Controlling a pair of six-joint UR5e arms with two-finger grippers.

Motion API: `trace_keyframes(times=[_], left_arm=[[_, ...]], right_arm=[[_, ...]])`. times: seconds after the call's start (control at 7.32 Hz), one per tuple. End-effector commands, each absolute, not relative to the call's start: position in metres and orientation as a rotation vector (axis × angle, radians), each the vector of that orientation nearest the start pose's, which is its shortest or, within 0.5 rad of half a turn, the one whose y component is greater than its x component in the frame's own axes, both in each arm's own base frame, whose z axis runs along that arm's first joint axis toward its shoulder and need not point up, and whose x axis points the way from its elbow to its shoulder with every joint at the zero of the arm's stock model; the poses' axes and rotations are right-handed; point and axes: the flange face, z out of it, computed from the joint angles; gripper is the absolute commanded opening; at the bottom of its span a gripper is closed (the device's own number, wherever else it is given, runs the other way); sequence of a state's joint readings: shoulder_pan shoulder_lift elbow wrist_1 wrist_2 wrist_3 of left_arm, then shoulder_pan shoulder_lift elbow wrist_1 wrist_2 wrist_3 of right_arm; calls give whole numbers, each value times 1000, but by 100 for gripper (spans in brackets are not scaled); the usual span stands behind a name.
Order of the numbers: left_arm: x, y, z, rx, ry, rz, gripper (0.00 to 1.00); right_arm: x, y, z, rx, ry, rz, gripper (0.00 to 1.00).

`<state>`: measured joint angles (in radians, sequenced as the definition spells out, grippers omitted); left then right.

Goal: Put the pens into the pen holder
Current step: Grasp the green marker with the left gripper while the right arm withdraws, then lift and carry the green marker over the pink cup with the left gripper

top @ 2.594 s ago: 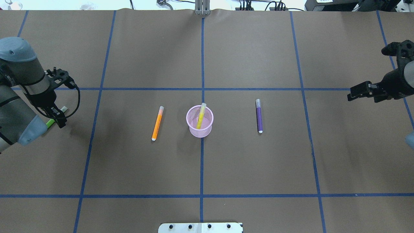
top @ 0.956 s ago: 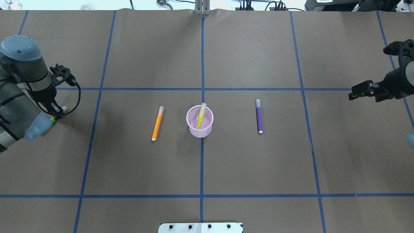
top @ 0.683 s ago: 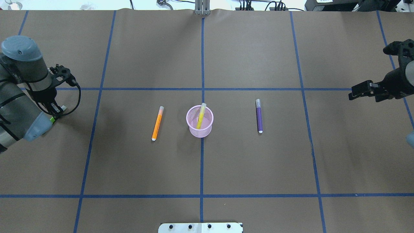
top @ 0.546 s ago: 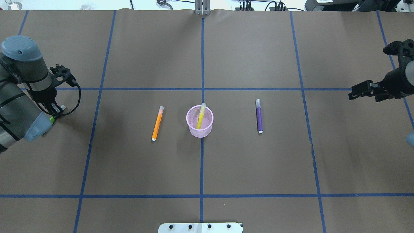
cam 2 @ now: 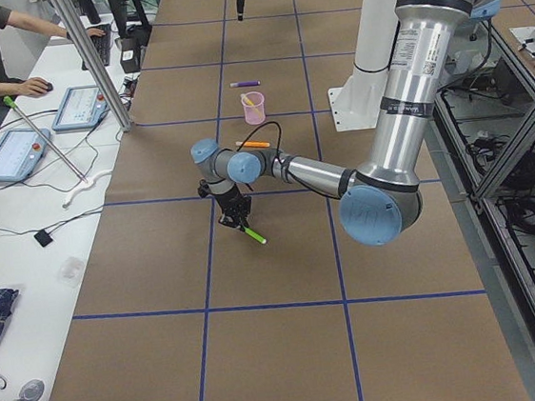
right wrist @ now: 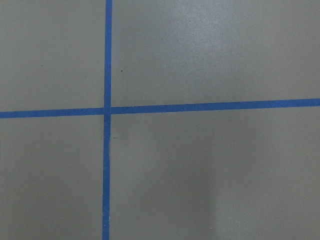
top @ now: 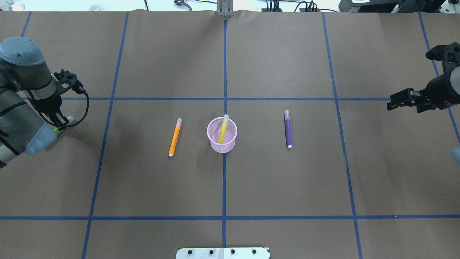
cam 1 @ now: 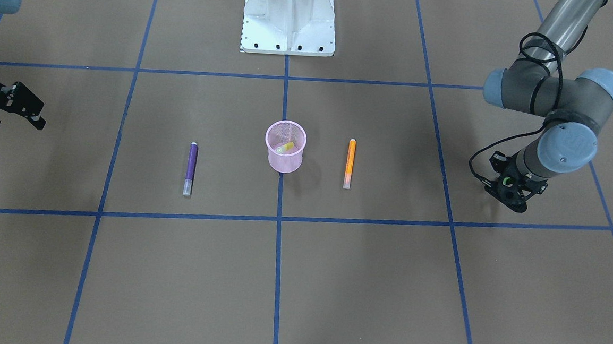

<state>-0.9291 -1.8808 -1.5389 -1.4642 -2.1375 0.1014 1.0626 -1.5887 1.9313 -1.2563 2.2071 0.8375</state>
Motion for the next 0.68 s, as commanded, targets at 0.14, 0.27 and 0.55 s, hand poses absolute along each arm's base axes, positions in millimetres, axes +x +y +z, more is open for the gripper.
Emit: trace_keyframes(times=[0.14,0.27,0.55], left_arm=[[285,-538,365,159,644,673,0],[294,-524,297,280,649,676,0],[365,-494,175,388,739,649,0]], right_arm=[[-161,-470,459,126,-872,118,99],[-160,-471,459,128,-871,121,99],[-165,-479,444,147,-886,123,99]])
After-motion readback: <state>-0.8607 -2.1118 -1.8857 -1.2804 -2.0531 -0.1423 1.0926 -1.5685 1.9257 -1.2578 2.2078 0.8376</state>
